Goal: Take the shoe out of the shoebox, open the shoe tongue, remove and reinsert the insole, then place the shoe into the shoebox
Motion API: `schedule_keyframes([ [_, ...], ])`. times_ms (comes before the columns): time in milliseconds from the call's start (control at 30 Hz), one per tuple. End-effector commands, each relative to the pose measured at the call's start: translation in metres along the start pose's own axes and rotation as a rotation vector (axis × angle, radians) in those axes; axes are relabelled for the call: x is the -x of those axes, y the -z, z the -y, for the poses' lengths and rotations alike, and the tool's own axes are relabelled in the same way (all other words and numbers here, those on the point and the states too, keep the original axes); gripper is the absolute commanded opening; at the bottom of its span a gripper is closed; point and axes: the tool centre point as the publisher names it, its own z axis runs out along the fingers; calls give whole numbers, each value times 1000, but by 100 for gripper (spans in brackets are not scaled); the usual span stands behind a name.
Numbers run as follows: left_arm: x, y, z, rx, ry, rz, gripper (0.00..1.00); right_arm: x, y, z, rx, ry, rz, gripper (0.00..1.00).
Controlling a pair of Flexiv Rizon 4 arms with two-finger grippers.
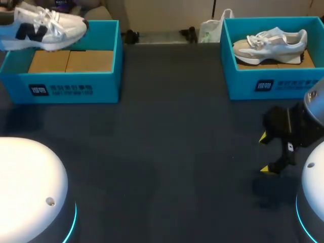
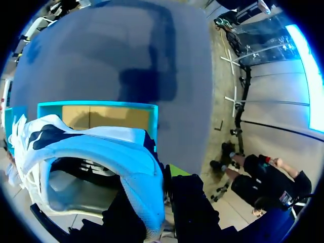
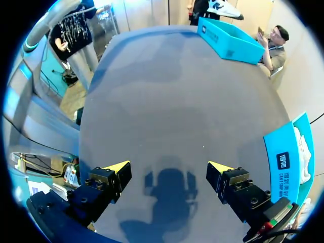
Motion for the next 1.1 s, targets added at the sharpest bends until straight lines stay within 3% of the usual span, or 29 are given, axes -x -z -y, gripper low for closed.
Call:
schedule_keyframes([
  [33,10,-24,2,10,13,-31,0,-2,0,0,-2,0,3,100],
  [500,9,-27,-2,-2,37,-19,0,-2,0,0,-2,0,3,100],
  [733,26,-44,-20,-23,40,-14,0,-2,0,0,-2,0,3,100],
  [1100,36,-70,-24,-25,59,-49,0,-2,0,0,-2,0,3,100],
])
